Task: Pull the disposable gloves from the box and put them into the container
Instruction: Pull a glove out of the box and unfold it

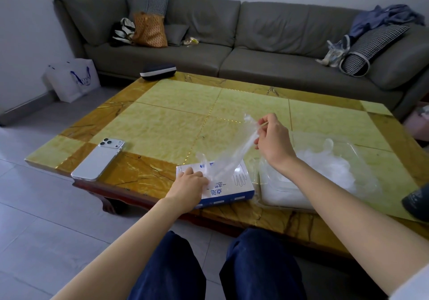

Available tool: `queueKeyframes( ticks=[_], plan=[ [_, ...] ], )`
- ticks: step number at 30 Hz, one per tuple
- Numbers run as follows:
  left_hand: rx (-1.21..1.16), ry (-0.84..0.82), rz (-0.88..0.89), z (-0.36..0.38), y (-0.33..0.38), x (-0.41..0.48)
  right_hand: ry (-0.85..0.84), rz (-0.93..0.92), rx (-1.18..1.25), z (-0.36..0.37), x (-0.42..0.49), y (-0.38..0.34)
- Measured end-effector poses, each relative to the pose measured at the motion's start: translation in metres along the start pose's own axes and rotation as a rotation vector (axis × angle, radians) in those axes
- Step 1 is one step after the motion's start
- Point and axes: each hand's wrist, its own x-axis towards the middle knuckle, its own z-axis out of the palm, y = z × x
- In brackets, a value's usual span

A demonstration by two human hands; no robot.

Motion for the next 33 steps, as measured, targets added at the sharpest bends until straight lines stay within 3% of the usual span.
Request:
queueKeyframes(
  ticks=[4,6,10,13,22,24,28,31,33],
  plan=[
    [-0.039,-0.108,-0.014,-0.013,-0.003,0.001,0.111,-0.024,0.073,-0.024,0.011,-0.007],
    [-0.143,-0.08,-0.098,-0.031,-0.002,0.001,0.144,-0.043,0.115,-0.034,0.017,-0.011],
    [-0.35,0.263,-0.178,-0.074,0.009,0.005,0.091,-0.174,0.025,-0.046,0.018,-0.014],
    [-0.528,0.419,-0.067,-0.105,0.024,0.014,-0.043,-0.286,-0.044,-0.053,0.014,-0.017],
    [-0.719,0.109,0.288,-0.142,0.08,0.029,-0.41,-0.331,0.034,-0.07,-0.002,-0.025],
    [-0.716,0.099,0.274,-0.138,0.085,0.032,-0.418,-0.318,0.064,-0.072,-0.008,-0.023],
    [-0.626,0.247,0.188,-0.13,0.09,0.041,-0.292,-0.237,0.16,-0.076,-0.019,-0.021],
    [-0.581,0.301,0.108,-0.13,0.095,0.048,-0.439,-0.059,0.239,-0.076,-0.032,-0.015],
    [-0.592,0.284,0.092,-0.13,0.103,0.051,-0.449,-0.03,0.202,-0.072,-0.039,-0.009]
  ],
)
